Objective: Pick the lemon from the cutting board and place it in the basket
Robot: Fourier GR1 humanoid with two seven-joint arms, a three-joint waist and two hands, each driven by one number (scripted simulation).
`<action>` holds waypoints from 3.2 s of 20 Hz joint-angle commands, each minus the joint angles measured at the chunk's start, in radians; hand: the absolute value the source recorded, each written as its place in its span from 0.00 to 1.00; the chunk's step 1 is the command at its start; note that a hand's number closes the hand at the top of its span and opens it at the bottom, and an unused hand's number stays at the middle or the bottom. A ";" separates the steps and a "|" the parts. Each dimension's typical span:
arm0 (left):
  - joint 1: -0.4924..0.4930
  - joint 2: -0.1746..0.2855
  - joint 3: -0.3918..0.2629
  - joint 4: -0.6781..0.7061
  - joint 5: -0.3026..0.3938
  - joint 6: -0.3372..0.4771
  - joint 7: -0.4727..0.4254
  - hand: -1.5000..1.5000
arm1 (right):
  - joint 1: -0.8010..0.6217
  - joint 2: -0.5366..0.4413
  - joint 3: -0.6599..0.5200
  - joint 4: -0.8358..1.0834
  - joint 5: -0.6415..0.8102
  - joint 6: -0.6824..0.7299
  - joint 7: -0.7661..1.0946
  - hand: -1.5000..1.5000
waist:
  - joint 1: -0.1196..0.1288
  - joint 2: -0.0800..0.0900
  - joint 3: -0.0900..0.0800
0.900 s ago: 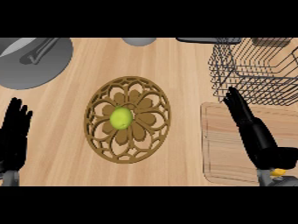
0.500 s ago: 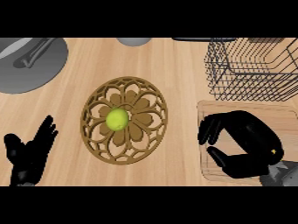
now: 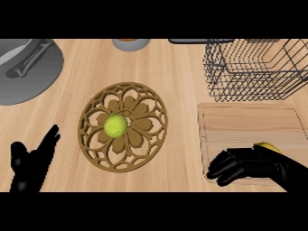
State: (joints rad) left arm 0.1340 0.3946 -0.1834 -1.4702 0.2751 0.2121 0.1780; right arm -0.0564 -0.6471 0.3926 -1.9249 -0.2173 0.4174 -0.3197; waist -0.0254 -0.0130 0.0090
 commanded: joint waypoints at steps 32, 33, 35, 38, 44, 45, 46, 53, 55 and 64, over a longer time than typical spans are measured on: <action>0.022 -0.027 -0.009 0.016 -0.030 -0.067 0.069 0.50 | -0.096 -0.729 -0.441 0.139 0.357 0.308 -0.229 0.00 | 0.033 0.015 -0.009; 0.002 -0.029 -0.005 0.033 -0.049 -0.050 0.071 0.50 | -0.097 -0.742 -0.451 0.193 0.393 0.299 -0.301 0.00 | 0.033 0.016 -0.008; 0.025 -0.032 0.003 0.032 -0.034 -0.072 0.051 0.50 | -0.056 -0.685 -0.403 0.154 0.406 0.247 -0.258 0.00 | 0.032 0.015 -0.008; 0.003 -0.057 0.000 0.067 -0.053 -0.062 0.037 0.50 | -0.047 -0.652 -0.373 0.117 0.411 0.219 -0.240 0.00 | 0.029 0.015 -0.009; 0.030 -0.052 0.016 0.058 -0.060 -0.078 0.036 0.50 | -0.028 -0.559 -0.304 0.140 0.510 0.141 -0.241 0.00 | 0.036 0.015 -0.009; -0.004 -0.035 0.049 0.105 -0.031 -0.125 0.010 0.50 | -0.076 -0.550 -0.276 0.138 0.518 0.162 -0.199 0.00 | 0.042 0.018 -0.010; 0.013 -0.041 0.050 0.124 -0.035 -0.120 0.003 0.50 | 0.002 -0.576 -0.306 0.153 0.542 0.142 -0.259 0.00 | 0.024 0.014 -0.009; -0.031 -0.081 0.026 0.091 -0.070 -0.091 0.061 0.50 | -0.017 -0.460 -0.183 0.243 0.743 0.049 -0.285 0.00 | 0.035 0.017 -0.008; 0.015 -0.049 0.052 0.051 -0.054 -0.117 0.060 0.50 | -0.026 -0.413 -0.174 0.183 0.742 0.072 -0.203 0.00 | 0.032 0.013 -0.009; -0.032 -0.064 0.092 0.129 -0.060 -0.152 0.045 0.50 | -0.046 -0.327 -0.179 0.284 0.848 0.025 -0.300 0.00 | 0.022 0.013 -0.009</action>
State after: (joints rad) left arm 0.1257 0.3293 -0.1237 -1.4520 0.1933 0.0990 0.2101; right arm -0.1111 -1.0040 0.2214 -1.6271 0.5992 0.4508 -0.6148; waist 0.0067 -0.0069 0.0109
